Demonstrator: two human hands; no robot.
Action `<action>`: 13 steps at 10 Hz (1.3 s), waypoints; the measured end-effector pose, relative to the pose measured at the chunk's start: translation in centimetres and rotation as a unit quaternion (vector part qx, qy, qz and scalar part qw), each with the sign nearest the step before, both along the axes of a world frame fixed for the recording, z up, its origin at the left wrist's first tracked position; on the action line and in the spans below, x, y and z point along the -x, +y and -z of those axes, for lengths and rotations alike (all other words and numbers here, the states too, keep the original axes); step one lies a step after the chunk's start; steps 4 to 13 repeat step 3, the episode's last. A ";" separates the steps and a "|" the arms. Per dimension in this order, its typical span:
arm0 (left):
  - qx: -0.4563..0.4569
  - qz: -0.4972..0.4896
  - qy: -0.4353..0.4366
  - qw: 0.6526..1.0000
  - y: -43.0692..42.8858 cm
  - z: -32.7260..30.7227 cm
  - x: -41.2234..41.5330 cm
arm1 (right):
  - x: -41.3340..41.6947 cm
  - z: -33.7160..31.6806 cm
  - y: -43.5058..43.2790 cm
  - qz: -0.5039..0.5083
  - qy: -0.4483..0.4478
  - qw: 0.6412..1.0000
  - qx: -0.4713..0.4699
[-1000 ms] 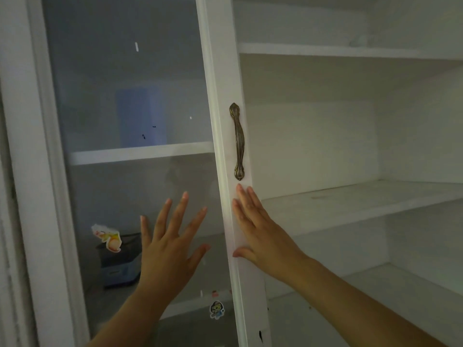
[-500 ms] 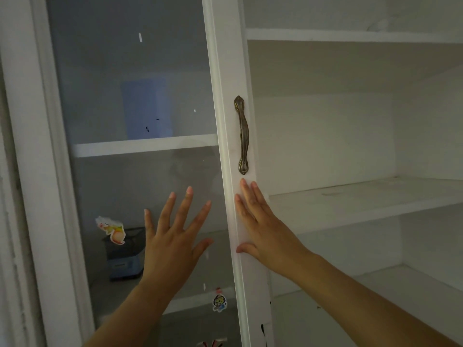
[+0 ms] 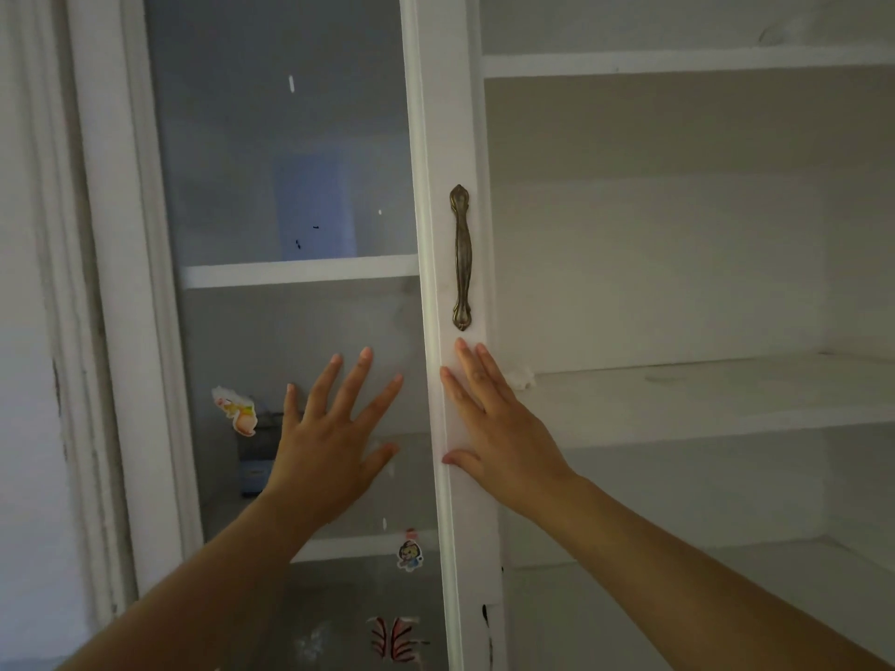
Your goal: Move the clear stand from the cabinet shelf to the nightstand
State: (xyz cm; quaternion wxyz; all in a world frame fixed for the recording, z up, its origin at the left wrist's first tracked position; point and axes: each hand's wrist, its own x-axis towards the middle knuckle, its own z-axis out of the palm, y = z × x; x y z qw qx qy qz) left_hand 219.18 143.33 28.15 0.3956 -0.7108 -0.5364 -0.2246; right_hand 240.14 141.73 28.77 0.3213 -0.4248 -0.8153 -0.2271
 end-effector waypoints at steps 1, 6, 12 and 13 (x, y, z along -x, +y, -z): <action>0.036 -0.008 -0.013 0.999 -1.7 -0.5 -0.5 | -0.6 -0.4 -0.7 -0.029 -0.008 1.000 0.010; 0.085 -0.026 -0.029 0.996 -7.1 -1.2 -0.6 | -1.8 -1.5 -5.3 -0.070 0.011 0.997 0.027; 0.085 -0.026 -0.029 0.996 -7.1 -1.2 -0.6 | -1.8 -1.5 -5.3 -0.070 0.011 0.997 0.027; 0.085 -0.026 -0.029 0.996 -7.1 -1.2 -0.6 | -1.8 -1.5 -5.3 -0.070 0.011 0.997 0.027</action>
